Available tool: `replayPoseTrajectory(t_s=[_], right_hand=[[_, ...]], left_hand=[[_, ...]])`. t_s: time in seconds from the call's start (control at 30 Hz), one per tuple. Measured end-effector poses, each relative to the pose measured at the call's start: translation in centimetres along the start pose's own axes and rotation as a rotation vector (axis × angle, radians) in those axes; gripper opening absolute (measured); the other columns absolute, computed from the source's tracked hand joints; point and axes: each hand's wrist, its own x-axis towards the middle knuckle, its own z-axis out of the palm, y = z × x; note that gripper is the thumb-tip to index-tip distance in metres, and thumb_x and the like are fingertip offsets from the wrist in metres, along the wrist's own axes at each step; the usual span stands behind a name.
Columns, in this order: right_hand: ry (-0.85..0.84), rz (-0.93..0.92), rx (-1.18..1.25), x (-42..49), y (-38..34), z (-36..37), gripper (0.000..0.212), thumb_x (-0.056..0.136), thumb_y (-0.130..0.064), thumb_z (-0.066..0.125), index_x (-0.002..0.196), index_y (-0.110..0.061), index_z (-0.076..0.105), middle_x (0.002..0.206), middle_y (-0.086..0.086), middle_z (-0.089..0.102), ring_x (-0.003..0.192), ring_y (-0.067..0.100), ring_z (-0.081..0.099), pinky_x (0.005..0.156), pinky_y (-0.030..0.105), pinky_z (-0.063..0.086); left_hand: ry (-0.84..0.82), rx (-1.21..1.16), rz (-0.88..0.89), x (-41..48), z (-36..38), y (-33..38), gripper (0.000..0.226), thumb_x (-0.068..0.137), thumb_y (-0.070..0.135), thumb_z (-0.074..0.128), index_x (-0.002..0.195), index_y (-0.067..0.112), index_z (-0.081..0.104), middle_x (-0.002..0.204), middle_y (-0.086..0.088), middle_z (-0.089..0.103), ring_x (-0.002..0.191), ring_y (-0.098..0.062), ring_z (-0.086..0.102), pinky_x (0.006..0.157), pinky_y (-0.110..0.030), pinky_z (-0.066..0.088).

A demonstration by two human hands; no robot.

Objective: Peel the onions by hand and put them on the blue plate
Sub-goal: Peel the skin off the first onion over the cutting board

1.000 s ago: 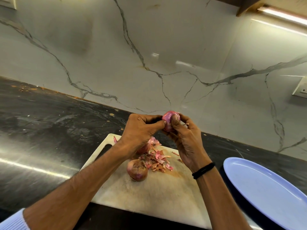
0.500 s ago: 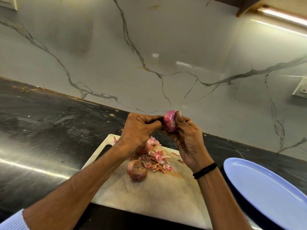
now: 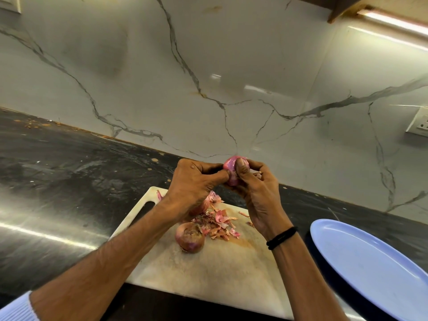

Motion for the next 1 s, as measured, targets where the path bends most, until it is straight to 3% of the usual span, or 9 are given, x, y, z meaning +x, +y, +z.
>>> replayPoseTrajectory(t_s=[0.23,0.43,0.6,0.83,1.0], right_hand=[[-0.011,-0.003,0.029,0.02,-0.09,0.09,0.048,0.081,-0.027,0.070,0.119,0.000,0.059,0.107,0.018,0.072,0.095,0.032,0.072,0.074,0.036,0.061],[0.003,-0.035,-0.027,0.25,0.17,-0.29,0.052,0.080,-0.027,0.072,0.122,0.000,0.057,0.111,0.025,0.068,0.099,0.036,0.071,0.085,0.049,0.059],[0.020,-0.060,-0.130,0.53,0.69,-0.42,0.059,0.074,-0.035,0.076,0.121,-0.005,0.058,0.113,0.024,0.066,0.101,0.036,0.070,0.088,0.054,0.058],[0.018,-0.048,-0.126,0.50,0.73,-0.44,0.071,0.066,-0.042,0.079,0.122,-0.005,0.057,0.115,0.024,0.065,0.101,0.035,0.070,0.088,0.053,0.058],[-0.012,-0.018,-0.003,0.40,0.32,-0.38,0.059,0.077,-0.031,0.073,0.123,0.002,0.056,0.111,0.024,0.068,0.096,0.036,0.071,0.083,0.047,0.060]], left_hand=[[0.066,0.056,0.037,0.07,-0.31,0.15,0.019,0.085,0.013,0.075,0.103,0.014,0.077,0.091,0.000,0.078,0.083,-0.006,0.074,0.084,-0.028,0.060],[-0.006,-0.083,0.009,-0.43,0.16,0.74,0.022,0.072,0.031,0.079,0.093,0.025,0.077,0.086,0.010,0.077,0.086,-0.002,0.073,0.082,-0.017,0.057],[0.005,-0.054,0.005,-0.23,0.12,0.33,0.019,0.081,0.020,0.077,0.100,0.023,0.076,0.093,0.007,0.077,0.089,-0.002,0.072,0.084,-0.018,0.057],[0.005,-0.020,0.041,-0.22,0.01,0.25,0.023,0.081,0.021,0.077,0.103,0.020,0.076,0.095,0.004,0.078,0.090,-0.003,0.073,0.083,-0.017,0.057],[0.045,-0.034,0.100,-0.34,-0.11,0.45,0.022,0.084,0.008,0.075,0.100,0.023,0.075,0.083,0.011,0.076,0.079,0.003,0.072,0.072,-0.008,0.052]])
